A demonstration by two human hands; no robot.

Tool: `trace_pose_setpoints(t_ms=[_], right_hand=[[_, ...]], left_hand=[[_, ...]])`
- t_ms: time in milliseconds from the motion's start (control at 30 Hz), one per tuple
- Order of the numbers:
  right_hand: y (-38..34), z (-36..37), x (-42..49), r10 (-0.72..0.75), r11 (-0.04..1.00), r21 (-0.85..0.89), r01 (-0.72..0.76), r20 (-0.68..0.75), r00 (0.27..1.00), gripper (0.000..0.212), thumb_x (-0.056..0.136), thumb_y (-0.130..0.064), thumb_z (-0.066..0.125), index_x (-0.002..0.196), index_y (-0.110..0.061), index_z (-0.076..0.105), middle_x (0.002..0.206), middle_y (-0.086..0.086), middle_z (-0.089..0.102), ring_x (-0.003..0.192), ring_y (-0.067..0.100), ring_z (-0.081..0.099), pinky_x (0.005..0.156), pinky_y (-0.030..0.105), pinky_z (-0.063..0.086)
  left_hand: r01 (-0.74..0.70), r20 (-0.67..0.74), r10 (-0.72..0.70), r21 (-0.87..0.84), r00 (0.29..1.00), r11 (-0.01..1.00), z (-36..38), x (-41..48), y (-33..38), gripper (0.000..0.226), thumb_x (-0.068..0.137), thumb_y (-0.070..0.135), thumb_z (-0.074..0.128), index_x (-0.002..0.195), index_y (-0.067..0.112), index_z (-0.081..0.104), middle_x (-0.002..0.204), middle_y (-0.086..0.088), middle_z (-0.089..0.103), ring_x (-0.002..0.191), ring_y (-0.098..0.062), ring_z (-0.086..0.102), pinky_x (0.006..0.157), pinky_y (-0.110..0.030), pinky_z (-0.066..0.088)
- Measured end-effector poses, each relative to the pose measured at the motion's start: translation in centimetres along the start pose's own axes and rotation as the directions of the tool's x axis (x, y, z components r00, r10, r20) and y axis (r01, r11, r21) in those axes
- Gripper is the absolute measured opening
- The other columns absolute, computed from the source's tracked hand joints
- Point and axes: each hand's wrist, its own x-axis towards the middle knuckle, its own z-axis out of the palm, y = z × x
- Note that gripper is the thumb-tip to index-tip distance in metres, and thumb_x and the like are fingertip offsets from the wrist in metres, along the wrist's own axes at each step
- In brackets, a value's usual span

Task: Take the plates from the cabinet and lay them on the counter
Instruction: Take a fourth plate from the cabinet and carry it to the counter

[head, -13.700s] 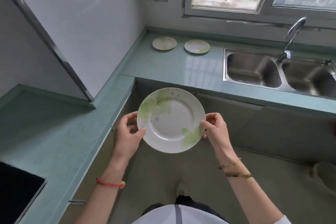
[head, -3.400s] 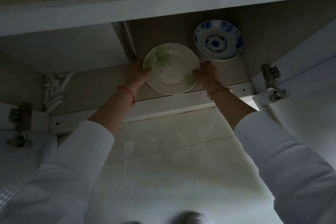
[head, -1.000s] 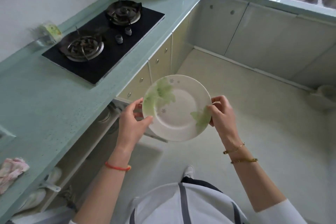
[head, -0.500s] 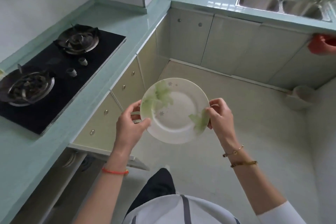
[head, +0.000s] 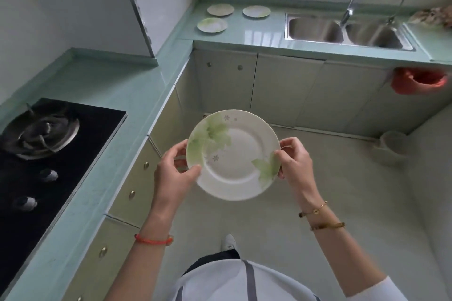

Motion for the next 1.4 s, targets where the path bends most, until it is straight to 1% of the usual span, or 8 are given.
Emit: trace_pose_setpoints(t_ms=[233, 533, 667, 833, 1000, 1167, 1300, 1400], right_hand=[[-3.1, 1.9, 11.5, 0.019, 1.000, -0.008, -0.019, -0.069, 0.997, 0.014, 0.069, -0.020, 0.053, 0.083, -0.019, 0.057, 0.070, -0.004, 0.062, 0.055, 0.015, 0.050, 0.045, 0.025, 0.040], [-4.4, 2.9, 25.4, -0.002, 1.000, 0.003, 0.002, -0.088, 0.996, 0.007, 0.083, -0.007, 0.055, 0.089, -0.011, 0.057, 0.076, 0.001, 0.061, 0.068, 0.020, 0.052, 0.061, 0.034, 0.045], [-5.6, 2.8, 33.4, -0.009, 1.000, 0.000, 0.009, -0.080, 0.997, 0.007, 0.082, -0.007, 0.055, 0.087, -0.012, 0.057, 0.075, 0.002, 0.061, 0.067, 0.020, 0.051, 0.062, 0.033, 0.042], [-7.7, 2.2, 43.0, -0.022, 0.999, -0.025, 0.020, -0.059, 0.998, 0.008, 0.083, -0.006, 0.055, 0.086, -0.014, 0.057, 0.073, 0.004, 0.061, 0.064, 0.020, 0.051, 0.061, 0.035, 0.043], [-9.6, 2.0, 52.0, -0.025, 0.999, -0.041, 0.023, -0.047, 0.999, 0.010, 0.084, -0.006, 0.055, 0.087, -0.015, 0.057, 0.072, 0.004, 0.060, 0.058, 0.018, 0.049, 0.049, 0.030, 0.042], [-10.4, 2.9, 60.1, 0.000, 0.999, -0.054, -0.002, -0.036, 0.999, 0.010, 0.082, -0.004, 0.054, 0.084, -0.014, 0.057, 0.069, 0.005, 0.059, 0.047, 0.014, 0.046, 0.040, 0.022, 0.039], [-10.6, 4.5, 66.8, 0.038, 0.996, -0.074, -0.041, -0.042, 0.998, 0.012, 0.083, -0.004, 0.053, 0.084, -0.016, 0.057, 0.069, 0.002, 0.060, 0.048, 0.015, 0.047, 0.039, 0.022, 0.040], [-10.7, 6.2, 72.0, 0.044, 0.993, -0.107, -0.051, -0.071, 0.997, 0.015, 0.082, -0.004, 0.053, 0.081, -0.019, 0.054, 0.069, 0.001, 0.060, 0.051, 0.018, 0.049, 0.048, 0.027, 0.042]], left_hand=[[-0.057, 0.067, 0.055, 0.026, 0.996, 0.998, 3.3, 12.7, 3.5, 0.058, 0.078, -0.007, 0.070, 0.130, 0.017, 0.062, 0.118, -0.002, 0.069, 0.104, -0.014, 0.066, 0.077, -0.014, 0.054], [-0.062, 0.103, 0.061, 0.011, 0.993, 0.998, 9.1, 25.8, 6.4, 0.058, 0.078, -0.010, 0.069, 0.130, 0.015, 0.062, 0.115, 0.001, 0.070, 0.086, 0.013, 0.064, 0.076, -0.007, 0.053], [-0.054, 0.091, 0.054, 0.002, 0.994, 0.999, 12.9, 32.6, 8.0, 0.058, 0.078, -0.008, 0.069, 0.130, 0.018, 0.062, 0.116, 0.000, 0.069, 0.094, 0.003, 0.066, 0.079, -0.012, 0.054], [-0.050, 0.069, 0.051, -0.016, 0.996, 0.999, 17.7, 40.4, 10.1, 0.059, 0.078, -0.007, 0.070, 0.128, 0.024, 0.063, 0.115, 0.002, 0.070, 0.093, 0.002, 0.068, 0.072, -0.010, 0.055], [-0.039, 0.046, 0.040, -0.012, 0.998, 0.999, 21.8, 48.0, 12.2, 0.059, 0.077, -0.002, 0.072, 0.123, 0.034, 0.063, 0.111, 0.007, 0.071, 0.091, 0.000, 0.070, 0.077, -0.018, 0.058], [-0.012, 0.053, 0.011, 0.014, 0.999, 1.000, 24.8, 55.4, 13.3, 0.059, 0.076, 0.000, 0.072, 0.126, 0.031, 0.064, 0.112, 0.006, 0.071, 0.094, -0.006, 0.071, 0.084, -0.030, 0.060], [0.001, 0.060, -0.002, 0.026, 0.998, 1.000, 27.0, 62.0, 13.6, 0.059, 0.076, 0.000, 0.073, 0.127, 0.029, 0.064, 0.114, 0.005, 0.071, 0.096, -0.008, 0.071, 0.088, -0.032, 0.059], [0.007, 0.085, -0.009, 0.025, 0.996, 1.000, 28.4, 67.7, 13.6, 0.059, 0.077, 0.000, 0.073, 0.128, 0.028, 0.064, 0.113, 0.006, 0.071, 0.097, -0.009, 0.071, 0.089, -0.032, 0.058]])
